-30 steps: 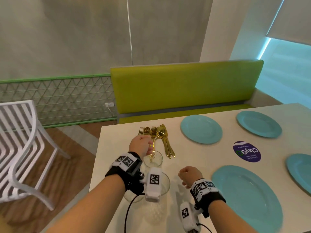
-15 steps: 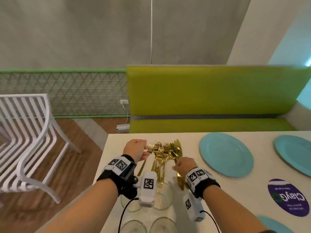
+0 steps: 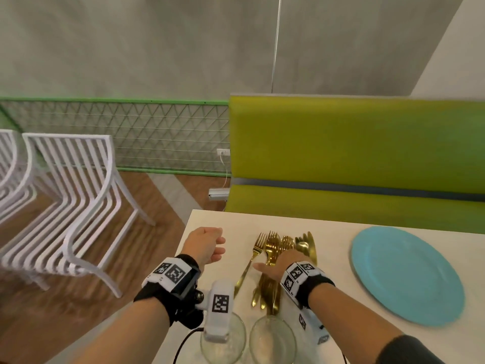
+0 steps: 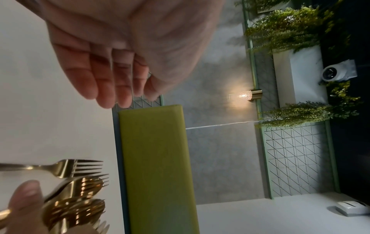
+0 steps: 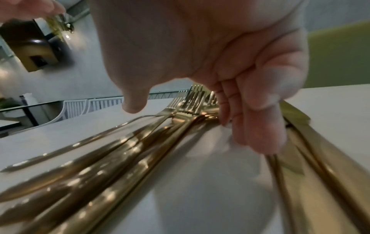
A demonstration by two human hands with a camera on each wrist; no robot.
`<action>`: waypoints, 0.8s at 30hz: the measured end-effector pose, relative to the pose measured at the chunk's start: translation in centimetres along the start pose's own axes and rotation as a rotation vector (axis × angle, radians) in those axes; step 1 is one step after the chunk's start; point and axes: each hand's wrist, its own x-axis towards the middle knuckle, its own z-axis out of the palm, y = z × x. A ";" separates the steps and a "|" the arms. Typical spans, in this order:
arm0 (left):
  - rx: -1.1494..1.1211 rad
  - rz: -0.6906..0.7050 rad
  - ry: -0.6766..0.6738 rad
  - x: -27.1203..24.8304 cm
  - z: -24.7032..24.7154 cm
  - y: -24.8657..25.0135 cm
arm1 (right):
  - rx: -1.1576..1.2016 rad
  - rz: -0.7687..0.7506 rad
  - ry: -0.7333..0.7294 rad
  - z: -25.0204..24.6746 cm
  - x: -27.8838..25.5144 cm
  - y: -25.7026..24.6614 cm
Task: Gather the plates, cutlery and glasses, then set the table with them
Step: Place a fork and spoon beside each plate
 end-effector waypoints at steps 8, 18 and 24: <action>-0.001 -0.013 0.006 0.7 -0.9 0.0 | 0.025 -0.003 0.063 0.0 0.9 -2.5; -0.007 -0.015 -0.005 1.1 -0.6 0.2 | 0.143 0.063 0.094 0.0 1.5 -3.7; -0.016 -0.017 -0.016 1.3 0.1 0.2 | 0.229 0.051 0.030 0.2 2.8 -4.1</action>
